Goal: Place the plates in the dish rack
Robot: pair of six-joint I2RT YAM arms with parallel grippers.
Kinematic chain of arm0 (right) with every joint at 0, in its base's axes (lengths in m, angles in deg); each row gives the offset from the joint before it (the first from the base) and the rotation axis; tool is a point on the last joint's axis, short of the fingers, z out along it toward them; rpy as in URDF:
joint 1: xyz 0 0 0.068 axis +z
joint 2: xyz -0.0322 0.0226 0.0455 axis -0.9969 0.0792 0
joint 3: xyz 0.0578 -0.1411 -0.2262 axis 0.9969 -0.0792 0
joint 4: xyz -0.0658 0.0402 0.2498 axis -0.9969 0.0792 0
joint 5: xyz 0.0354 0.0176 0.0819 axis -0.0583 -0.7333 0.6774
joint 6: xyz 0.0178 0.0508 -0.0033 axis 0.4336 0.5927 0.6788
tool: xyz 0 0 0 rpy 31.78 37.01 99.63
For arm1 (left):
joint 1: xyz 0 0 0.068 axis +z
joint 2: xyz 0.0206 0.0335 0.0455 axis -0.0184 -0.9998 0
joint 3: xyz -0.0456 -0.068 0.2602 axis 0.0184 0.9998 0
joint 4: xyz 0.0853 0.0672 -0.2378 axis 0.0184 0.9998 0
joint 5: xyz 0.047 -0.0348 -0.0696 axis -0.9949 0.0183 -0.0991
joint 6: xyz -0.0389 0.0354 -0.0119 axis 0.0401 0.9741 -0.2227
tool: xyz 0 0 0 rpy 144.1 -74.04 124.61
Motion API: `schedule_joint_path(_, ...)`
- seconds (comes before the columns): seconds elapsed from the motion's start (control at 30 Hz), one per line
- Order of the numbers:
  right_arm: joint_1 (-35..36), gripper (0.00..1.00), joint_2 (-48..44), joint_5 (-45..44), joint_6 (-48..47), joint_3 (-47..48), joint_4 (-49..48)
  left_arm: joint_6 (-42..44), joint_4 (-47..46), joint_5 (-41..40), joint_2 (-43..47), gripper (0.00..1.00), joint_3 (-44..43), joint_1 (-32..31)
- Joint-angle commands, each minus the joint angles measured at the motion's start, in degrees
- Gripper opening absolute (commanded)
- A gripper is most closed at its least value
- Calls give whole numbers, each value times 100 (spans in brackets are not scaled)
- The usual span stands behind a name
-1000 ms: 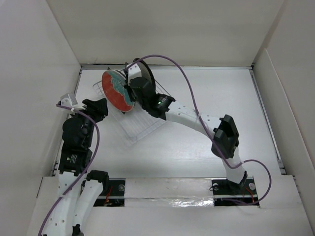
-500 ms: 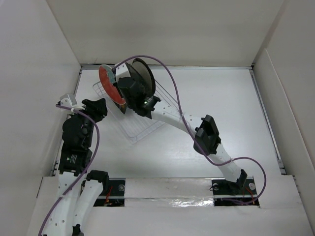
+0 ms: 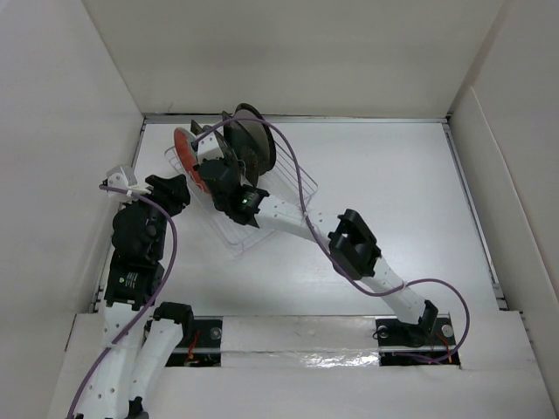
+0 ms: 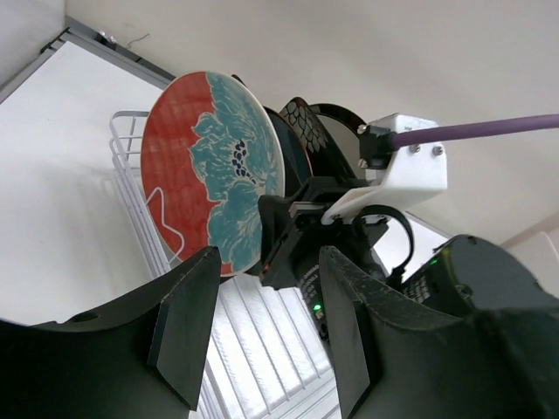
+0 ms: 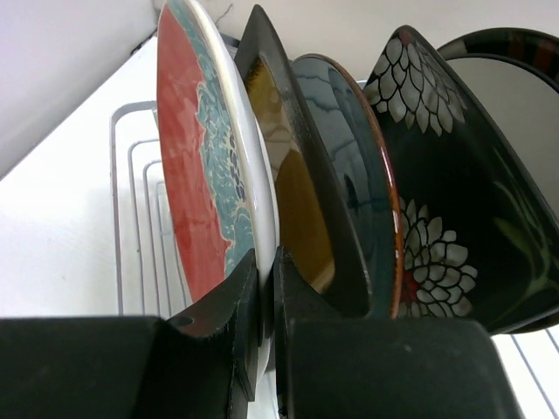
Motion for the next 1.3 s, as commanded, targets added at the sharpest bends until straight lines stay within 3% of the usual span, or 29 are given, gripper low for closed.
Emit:
schedule_joint_path(0.0,117,0,16,-257,137,361,-1116,43,-141,-54,-35,46,-37,-23)
schedule_joint_path(0.03,117,0,78,-275,145,361,-1125,43,-149,-11,-36,46,-29,29)
schedule_joint_path(0.17,117,23,-122,-223,514,-146,-1177,52,-176,-28,-35,47,-28,82)
schedule_joint_path(0.3,117,36,-623,-126,681,-867,-1554,61,-202,25,-36,47,-11,143)
schedule_joint_path(0.57,117,50,-1265,120,944,-1510,-1599,78,-211,-54,-62,48,6,205)
schedule_joint_path(0.63,117,58,-1720,269,1006,-1747,-1661,96,-158,-124,-88,48,-20,205)
schedule_joint_path(0.77,117,85,-2616,621,1147,-2468,-1854,157,-105,-168,-150,50,-20,205)
schedule_joint_path(0.9,117,100,-3593,744,1270,-3677,-1995,219,-53,-55,-220,53,6,205)
schedule_joint_path(1.0,117,100,-4627,438,1463,-4662,-2160,245,-79,-45,-212,53,33,205)
schedule_joint_path(1.03,117,100,-4963,306,1507,-5641,-2406,237,-88,-11,-185,53,33,205)
schedule_joint_path(1.1,-75,100,-6066,253,1656,-6578,-3092,237,-184,-2,-45,53,59,205)
schedule_joint_path(1.13,-181,100,-6439,104,1700,-7279,-3137,237,-228,-28,34,53,68,205)
schedule_joint_path(1.27,-1085,100,-8110,-74,2323,-8381,-2814,184,-308,-168,508,53,94,205)
